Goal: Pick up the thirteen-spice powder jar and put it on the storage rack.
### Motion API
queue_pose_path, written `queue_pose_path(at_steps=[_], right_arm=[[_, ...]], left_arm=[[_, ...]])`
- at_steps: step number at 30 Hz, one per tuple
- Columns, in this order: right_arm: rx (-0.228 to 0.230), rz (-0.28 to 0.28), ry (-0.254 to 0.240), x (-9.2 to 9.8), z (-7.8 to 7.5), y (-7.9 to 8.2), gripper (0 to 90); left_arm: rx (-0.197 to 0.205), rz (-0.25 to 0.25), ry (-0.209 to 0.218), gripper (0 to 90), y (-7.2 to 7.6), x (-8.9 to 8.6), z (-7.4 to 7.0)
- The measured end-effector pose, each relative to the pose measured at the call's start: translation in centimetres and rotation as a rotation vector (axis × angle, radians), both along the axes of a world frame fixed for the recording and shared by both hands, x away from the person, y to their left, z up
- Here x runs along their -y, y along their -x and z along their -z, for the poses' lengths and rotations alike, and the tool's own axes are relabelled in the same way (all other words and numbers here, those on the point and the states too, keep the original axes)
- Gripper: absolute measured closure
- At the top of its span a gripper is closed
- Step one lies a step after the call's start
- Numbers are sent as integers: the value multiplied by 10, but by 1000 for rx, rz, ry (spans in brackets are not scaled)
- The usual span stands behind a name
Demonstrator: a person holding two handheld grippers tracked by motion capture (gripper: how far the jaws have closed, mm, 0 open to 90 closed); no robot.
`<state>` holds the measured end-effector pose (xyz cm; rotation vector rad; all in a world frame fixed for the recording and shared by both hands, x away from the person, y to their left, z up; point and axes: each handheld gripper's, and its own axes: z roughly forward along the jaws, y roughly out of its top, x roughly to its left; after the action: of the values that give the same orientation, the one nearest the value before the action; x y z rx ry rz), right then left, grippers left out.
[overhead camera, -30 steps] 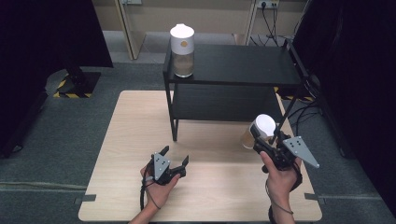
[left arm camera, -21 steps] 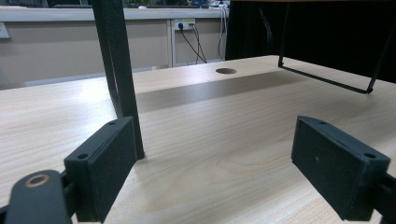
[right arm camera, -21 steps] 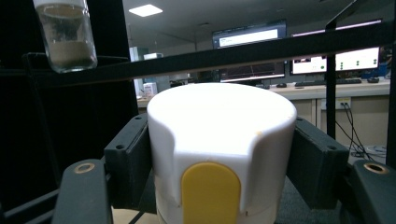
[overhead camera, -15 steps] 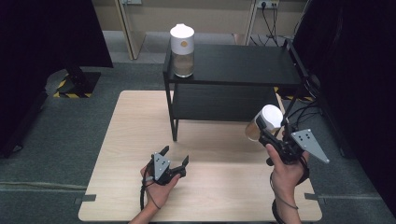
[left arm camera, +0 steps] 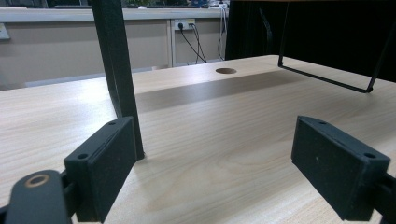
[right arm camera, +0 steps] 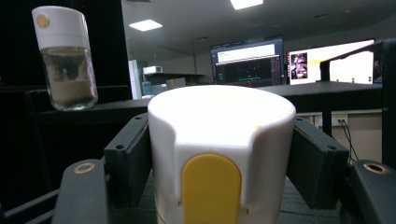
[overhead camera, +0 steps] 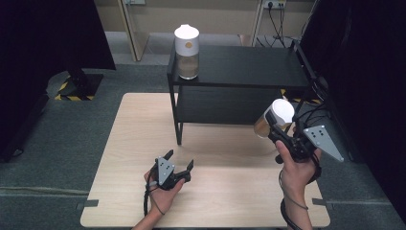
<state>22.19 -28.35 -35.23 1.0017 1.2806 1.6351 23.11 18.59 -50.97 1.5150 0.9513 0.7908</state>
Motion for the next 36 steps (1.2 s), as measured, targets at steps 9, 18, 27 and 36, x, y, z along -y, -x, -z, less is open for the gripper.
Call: queue_pose_path(at_steps=[9, 18, 27, 36], right_arm=[[24, 5, 9, -2, -13, -3, 311], [31, 12, 8, -2, -22, -7, 311], [42, 19, 5, -2, -32, -11, 311], [58, 26, 3, -3, -46, -15, 311]], left_arm=[[1, 0, -1, 138, 0, 0, 0], [3, 1, -8, 138, 0, 1, 0], [1, 1, -6, 138, 0, 1, 0], [2, 2, -7, 138, 0, 0, 0]])
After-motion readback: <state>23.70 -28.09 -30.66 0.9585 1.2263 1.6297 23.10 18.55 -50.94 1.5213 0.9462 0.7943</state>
